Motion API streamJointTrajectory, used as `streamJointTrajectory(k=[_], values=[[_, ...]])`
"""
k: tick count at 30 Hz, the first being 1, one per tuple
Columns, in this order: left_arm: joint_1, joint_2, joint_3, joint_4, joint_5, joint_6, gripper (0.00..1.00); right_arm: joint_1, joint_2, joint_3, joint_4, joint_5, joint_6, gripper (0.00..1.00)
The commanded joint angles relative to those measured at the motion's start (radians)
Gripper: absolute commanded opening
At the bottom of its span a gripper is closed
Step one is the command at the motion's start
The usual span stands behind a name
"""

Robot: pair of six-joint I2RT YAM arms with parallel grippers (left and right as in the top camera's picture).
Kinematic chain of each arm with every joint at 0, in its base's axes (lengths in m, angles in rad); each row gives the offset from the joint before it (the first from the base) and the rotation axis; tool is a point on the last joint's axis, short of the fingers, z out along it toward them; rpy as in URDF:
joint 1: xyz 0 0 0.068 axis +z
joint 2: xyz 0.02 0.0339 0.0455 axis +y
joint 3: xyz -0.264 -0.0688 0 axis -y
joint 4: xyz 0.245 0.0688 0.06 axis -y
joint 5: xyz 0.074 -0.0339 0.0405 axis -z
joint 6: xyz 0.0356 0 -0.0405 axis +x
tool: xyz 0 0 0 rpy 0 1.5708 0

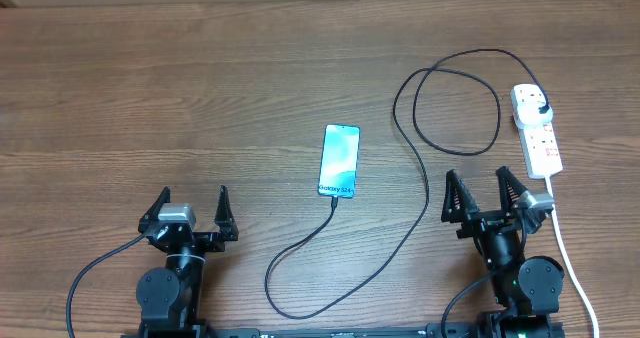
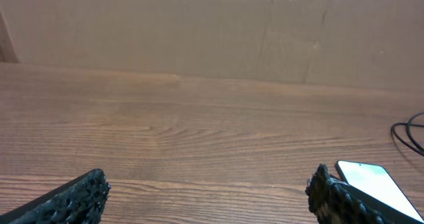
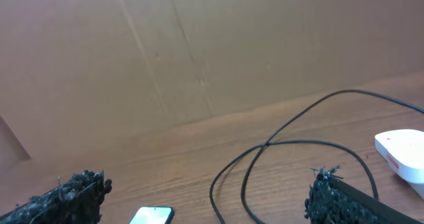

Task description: Plug charger to phone and switch on socket

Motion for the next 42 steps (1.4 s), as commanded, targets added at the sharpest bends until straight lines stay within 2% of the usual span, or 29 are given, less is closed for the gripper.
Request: streamJointTrajectory(k=[1,18,27,42], values=[[0.004,-0.010,-0.003,-0.002,-0.008,0.014,0.99,0.006,-0.021,-0.011,-0.021,0.013,0.000,1.00],[0.004,-0.010,-0.003,-0.002,-0.008,0.014,1.00,0.006,-0.032,-0.011,-0.182,0.021,-0.003,1.00],[0.004,-0.010,-0.003,-0.002,-0.008,0.014,0.99,0.006,-0.130,-0.011,-0.182,0.027,-0.004,1.00],[0.004,-0.010,-0.003,-0.002,-0.008,0.014,1.00,0.006,-0.131,-0.011,-0.183,0.028,-0.003,1.00]])
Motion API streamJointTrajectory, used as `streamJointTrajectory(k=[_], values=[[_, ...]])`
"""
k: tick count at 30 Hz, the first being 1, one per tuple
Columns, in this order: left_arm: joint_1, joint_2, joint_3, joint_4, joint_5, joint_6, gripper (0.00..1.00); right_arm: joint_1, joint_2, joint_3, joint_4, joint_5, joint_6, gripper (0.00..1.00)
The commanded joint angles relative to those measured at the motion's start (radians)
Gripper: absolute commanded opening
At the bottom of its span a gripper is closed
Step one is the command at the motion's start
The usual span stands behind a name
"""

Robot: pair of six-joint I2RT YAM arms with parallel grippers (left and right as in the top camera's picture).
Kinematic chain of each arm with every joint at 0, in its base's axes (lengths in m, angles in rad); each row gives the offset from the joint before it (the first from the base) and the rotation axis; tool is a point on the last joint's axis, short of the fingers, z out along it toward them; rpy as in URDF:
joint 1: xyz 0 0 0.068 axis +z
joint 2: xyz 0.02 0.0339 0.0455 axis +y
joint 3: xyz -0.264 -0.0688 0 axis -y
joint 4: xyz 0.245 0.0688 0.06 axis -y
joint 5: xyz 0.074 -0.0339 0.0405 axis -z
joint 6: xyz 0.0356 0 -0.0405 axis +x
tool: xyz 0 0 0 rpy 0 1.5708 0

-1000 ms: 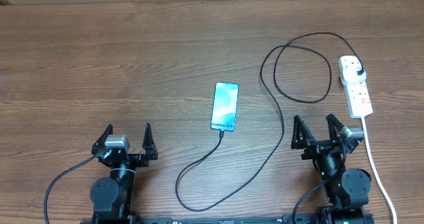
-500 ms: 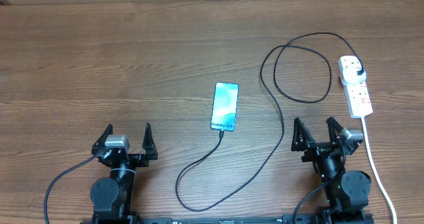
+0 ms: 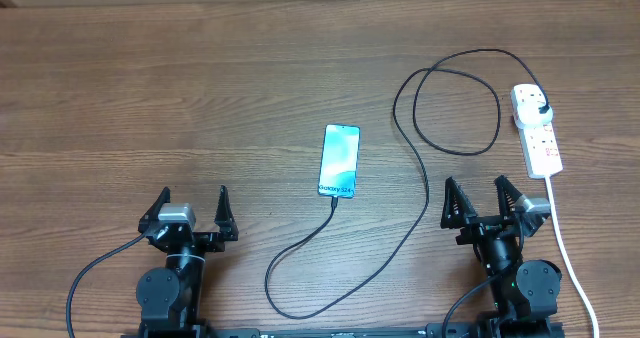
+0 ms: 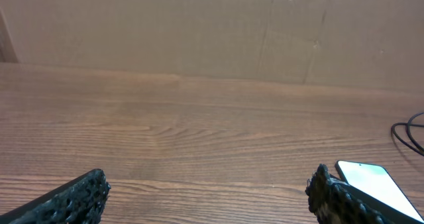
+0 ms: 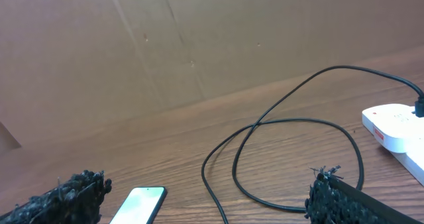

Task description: Plug charger to phone and switch on socket

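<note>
The phone (image 3: 340,160) lies face up mid-table, its screen lit, with the black charger cable (image 3: 405,233) plugged into its near end. That cable loops right and back to a plug in the white socket strip (image 3: 535,130) at the far right. My left gripper (image 3: 192,208) rests open at the near left edge, the phone (image 4: 376,185) by its right fingertip. My right gripper (image 3: 482,200) rests open at the near right, facing the phone (image 5: 137,205), the cable loop (image 5: 291,164) and the strip (image 5: 396,126).
The wooden table (image 3: 180,88) stretches back to a brown cardboard wall (image 4: 199,25). The strip's white lead (image 3: 568,253) runs along the right edge past my right arm.
My right gripper has drawn back a little toward the near edge and turned slightly; the phone and strip show more fully in its wrist view. The left arm has not moved.
</note>
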Motion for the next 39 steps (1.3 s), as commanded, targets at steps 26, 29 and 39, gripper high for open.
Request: streamJointTrajectory(k=[26,29,39], values=[[0.004,-0.010,-0.003,-0.002,-0.007,0.014,0.99,0.006,-0.011,-0.011,0.000,0.014,-0.056,1.00],[0.004,-0.010,-0.003,-0.002,-0.007,0.014,0.99,0.006,-0.011,-0.011,0.000,0.014,-0.056,1.00],[0.004,-0.010,-0.003,-0.002,-0.007,0.014,1.00,0.006,-0.011,-0.011,0.002,0.014,-0.056,1.00]])
